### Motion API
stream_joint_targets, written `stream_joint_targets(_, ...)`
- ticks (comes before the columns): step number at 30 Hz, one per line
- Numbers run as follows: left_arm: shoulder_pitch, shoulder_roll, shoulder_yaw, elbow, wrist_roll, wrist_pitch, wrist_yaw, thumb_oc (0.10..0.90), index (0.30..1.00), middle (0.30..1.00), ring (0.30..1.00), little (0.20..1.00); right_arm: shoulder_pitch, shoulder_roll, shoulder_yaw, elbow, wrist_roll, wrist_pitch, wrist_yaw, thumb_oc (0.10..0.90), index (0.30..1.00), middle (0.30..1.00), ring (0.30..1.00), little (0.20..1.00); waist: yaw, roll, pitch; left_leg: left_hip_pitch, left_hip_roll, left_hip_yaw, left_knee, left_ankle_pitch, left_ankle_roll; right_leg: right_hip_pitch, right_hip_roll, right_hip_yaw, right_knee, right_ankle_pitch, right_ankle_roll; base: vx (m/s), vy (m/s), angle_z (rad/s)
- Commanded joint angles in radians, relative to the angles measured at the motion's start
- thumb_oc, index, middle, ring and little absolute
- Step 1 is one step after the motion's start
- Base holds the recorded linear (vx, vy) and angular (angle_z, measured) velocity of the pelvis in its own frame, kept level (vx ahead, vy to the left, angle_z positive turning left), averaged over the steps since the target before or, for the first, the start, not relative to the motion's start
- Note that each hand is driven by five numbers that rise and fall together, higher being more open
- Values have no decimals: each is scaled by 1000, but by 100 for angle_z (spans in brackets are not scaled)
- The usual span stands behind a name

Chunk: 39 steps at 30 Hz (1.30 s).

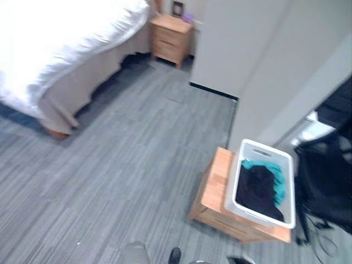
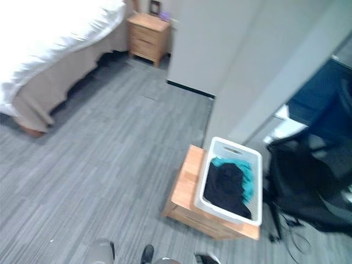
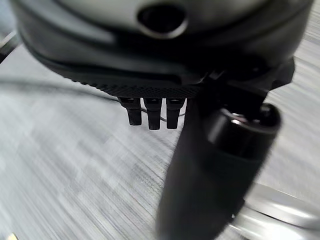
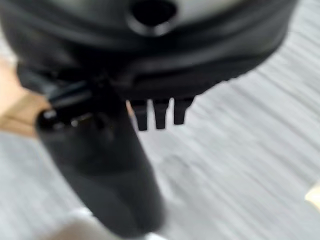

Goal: Pick up bed clothes into laundry basket.

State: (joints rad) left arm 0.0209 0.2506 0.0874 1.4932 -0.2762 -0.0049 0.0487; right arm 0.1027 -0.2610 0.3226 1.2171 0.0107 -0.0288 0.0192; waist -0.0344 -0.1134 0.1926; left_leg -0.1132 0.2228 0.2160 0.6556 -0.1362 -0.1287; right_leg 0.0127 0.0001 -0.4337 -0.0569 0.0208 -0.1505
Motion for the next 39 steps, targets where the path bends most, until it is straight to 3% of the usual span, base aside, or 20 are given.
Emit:
stream_joint_targets(1,-26,22,-11,-107,-35,-60,-3,800,900,900,900,900,-33,-23,-28,41,-4,2,6,800,900,900,900,900,-57,45,-75,228,64,86,-280,92,30,-57,-39,44,105,-115,110,-236,97,213)
stream_joint_targets(3,-102,0,-87,-193,-45,-85,3,800,900,900,900,900,-21,-34,-73,40,19,2,-24,800,900,900,900,900,-102,74,-89,255,52,222,-376,67,-1,-84,-93,-107,78,-75,134,-330,171,199)
stream_joint_targets(4,-103,-2,-90,-194,-46,-84,4,800,900,900,900,900,-21,-36,-76,40,19,2,-24,800,900,900,900,900,-105,76,-91,254,48,218,-383,69,2,-84,-96,-112,77,-72,137,-248,204,264)
stream_joint_targets(5,-115,-16,-112,-212,-52,-90,6,800,900,900,900,900,-32,-41,-89,38,40,-3,-34,800,900,900,900,900,-113,87,-90,255,20,224,-444,34,12,-96,-110,-133,78,-52,155,-158,168,263)
stream_joint_targets(7,-125,-27,-158,-248,-64,-103,4,800,900,900,900,900,-82,-48,-109,11,92,-14,-73,800,900,900,900,900,-100,87,-75,260,-45,150,-556,-25,39,-121,-136,-135,73,10,192,-255,319,235)
stream_joint_targets(8,-125,-21,-177,-251,-42,-97,0,800,900,900,900,900,-113,-42,-109,-33,111,-21,-84,800,900,900,900,900,-92,86,-58,281,-77,133,-633,-32,70,-152,-167,-119,133,37,218,-188,284,118)
stream_joint_targets(9,-126,-21,-177,-251,-41,-97,0,800,900,900,900,900,-113,-42,-109,-35,112,-20,-85,800,900,900,900,900,-92,85,-58,284,-80,133,-639,-30,72,-154,-171,-118,139,36,220,-239,359,53)
stream_joint_targets(10,-126,-12,-194,-232,10,-93,8,800,900,900,900,900,-145,-40,-81,-117,105,-31,-92,800,900,900,900,900,-88,91,-29,279,-115,81,-678,-16,104,-204,-212,-40,232,42,247,-126,207,13)
stream_joint_targets(11,-127,-12,-193,-232,11,-93,8,800,900,900,900,900,-145,-41,-80,-117,105,-30,-92,800,900,900,900,900,-88,89,-28,280,-118,81,-680,-16,106,-207,-216,-37,239,40,249,-174,220,30)
stream_joint_targets(13,-138,11,-202,-192,69,-88,18,800,900,900,900,900,-159,-40,-56,-159,93,-33,-93,800,900,900,900,900,-136,67,-13,247,-149,16,-688,9,125,-258,-183,269,290,103,286,-186,49,56)
stream_joint_targets(14,-129,34,-190,-147,99,-75,25,800,900,900,900,900,-139,-43,-49,-164,83,-32,-82,800,900,900,900,900,-166,84,-24,222,-164,-79,-713,44,126,-227,-98,543,323,74,305,-160,43,121)
stream_joint_targets(17,-109,48,-184,-131,129,-75,26,800,900,900,900,900,-113,-39,-55,-136,77,-32,-75,800,900,900,900,900,-149,99,-36,213,-164,-126,-732,72,123,-173,-101,549,300,26,284,-54,17,153)
stream_joint_targets(18,-97,50,-185,-131,139,-79,24,800,900,900,900,900,-106,-33,-54,-116,72,-33,-71,800,900,900,900,900,-134,103,-48,210,-165,-132,-740,77,125,-137,-98,518,247,-7,270,-95,-26,69)
stream_joint_targets(19,-81,61,-174,-142,126,-96,29,800,900,900,900,900,-86,-25,-53,-54,46,-28,-60,800,900,900,900,900,-96,103,-63,191,-176,-144,-729,81,122,-94,-118,438,185,-35,263,-96,-26,40)
stream_joint_targets(22,-77,56,-139,-163,53,-101,22,800,900,900,900,900,-109,-17,-34,23,21,-15,-47,800,900,900,900,900,-71,107,-71,169,-174,-187,-734,112,114,-76,-78,473,136,-21,252,-85,-101,21)
stream_joint_targets(23,-57,33,-121,-180,-9,-110,15,800,900,900,900,900,-107,-14,-21,82,-37,3,-49,800,900,900,900,900,-29,104,-89,166,-178,-219,-742,125,110,-40,-92,418,90,-22,243,-2,-109,39)
stream_joint_targets(29,-20,-50,-112,-104,-37,-97,1,800,900,900,900,900,-109,14,-53,111,12,-2,-41,800,900,900,900,900,0,84,-129,175,-182,-284,-743,129,109,25,-85,374,50,-26,223,42,-70,52)
stream_joint_targets(39,-8,-65,-149,-113,-21,-101,-15,800,900,900,900,900,-148,33,12,84,-30,-13,-47,800,900,900,900,900,42,67,-143,190,-178,-310,-743,124,110,52,-89,335,44,-29,220,33,-24,14)
